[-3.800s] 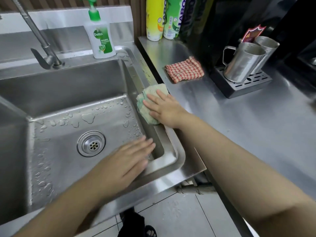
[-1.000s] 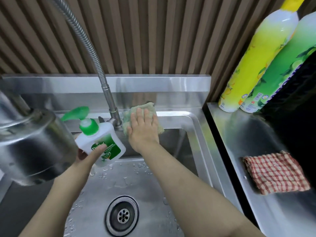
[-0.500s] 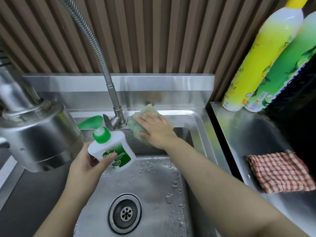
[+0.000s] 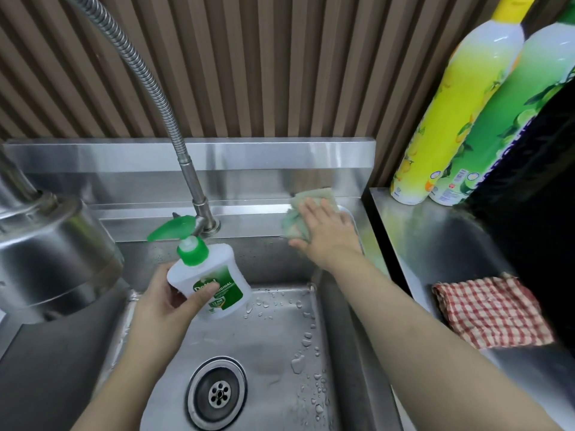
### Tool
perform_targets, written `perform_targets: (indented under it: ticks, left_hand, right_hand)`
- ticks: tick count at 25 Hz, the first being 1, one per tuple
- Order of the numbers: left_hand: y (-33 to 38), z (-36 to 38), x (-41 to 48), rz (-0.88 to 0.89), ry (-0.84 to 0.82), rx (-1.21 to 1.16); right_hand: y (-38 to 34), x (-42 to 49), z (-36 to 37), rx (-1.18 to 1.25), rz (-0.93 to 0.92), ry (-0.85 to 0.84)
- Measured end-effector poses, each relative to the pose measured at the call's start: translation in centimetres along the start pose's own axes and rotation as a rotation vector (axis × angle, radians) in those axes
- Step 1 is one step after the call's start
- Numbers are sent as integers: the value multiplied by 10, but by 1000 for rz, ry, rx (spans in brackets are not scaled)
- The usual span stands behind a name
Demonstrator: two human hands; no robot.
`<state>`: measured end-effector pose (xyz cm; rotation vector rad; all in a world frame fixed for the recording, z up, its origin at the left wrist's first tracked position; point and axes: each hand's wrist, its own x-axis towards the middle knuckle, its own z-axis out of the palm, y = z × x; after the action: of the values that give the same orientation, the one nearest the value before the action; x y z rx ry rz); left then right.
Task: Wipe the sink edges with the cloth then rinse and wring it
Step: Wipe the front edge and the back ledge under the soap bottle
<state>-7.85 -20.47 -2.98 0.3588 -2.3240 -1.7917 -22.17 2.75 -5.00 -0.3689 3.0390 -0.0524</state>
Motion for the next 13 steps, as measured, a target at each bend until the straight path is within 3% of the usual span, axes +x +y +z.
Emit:
perform_targets:
  ticks: [6,9,11,13]
  left_hand:
    - [7,28,5,-27,-88,-56]
    - [7,27,6,-25,-82,-51]
    - [3,19,7,-26,-57,-56]
    - [0,11,7,-26,-37,-61]
  right_hand:
    - [5,-28,0,-49,324,-43]
    - [0,-57,-2,0,288,42]
    - [4,-64,-17,324,336,193]
    - [-4,-48,-46,788,379,464]
